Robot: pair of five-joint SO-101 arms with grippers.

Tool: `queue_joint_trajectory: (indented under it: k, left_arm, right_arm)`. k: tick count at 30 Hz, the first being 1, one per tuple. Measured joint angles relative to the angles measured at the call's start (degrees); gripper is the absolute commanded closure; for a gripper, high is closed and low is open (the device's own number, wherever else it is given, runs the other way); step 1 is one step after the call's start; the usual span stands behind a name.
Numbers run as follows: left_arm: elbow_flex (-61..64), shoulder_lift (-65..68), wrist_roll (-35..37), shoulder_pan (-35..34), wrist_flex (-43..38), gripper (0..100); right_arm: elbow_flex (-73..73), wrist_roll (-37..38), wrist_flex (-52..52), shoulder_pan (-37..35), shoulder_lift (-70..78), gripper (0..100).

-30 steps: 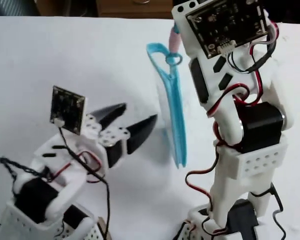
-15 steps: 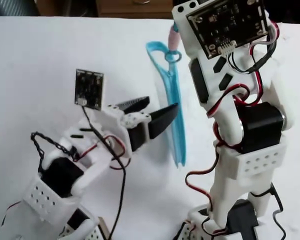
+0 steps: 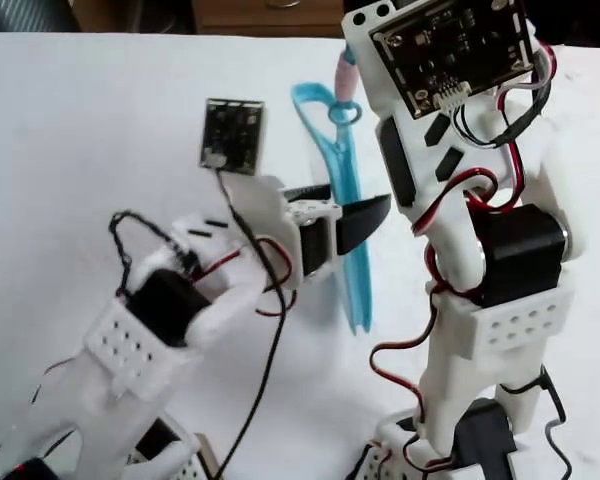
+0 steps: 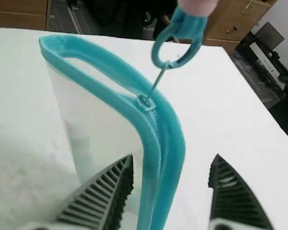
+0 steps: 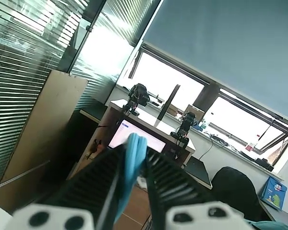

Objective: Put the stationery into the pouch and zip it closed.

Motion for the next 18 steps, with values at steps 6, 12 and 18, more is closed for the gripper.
queue_joint_trajectory:
  k: [6,12,18]
  left_arm:
    - [-4.1,4.7,-0.8,-3.0,4.0,91]
    - [-8.9,4.3,-10.9,-4.7,11.3,98]
    - [-9.3,1.6,-15.1,-7.8,17.7,97]
  right_arm:
    - [0.0,0.0,0.0,0.0,0.0,98.1]
    - [0.0,0.0,0.0,0.0,0.0,98.1]
    - [0.0,0.0,0.0,-0.1,0.1,98.1]
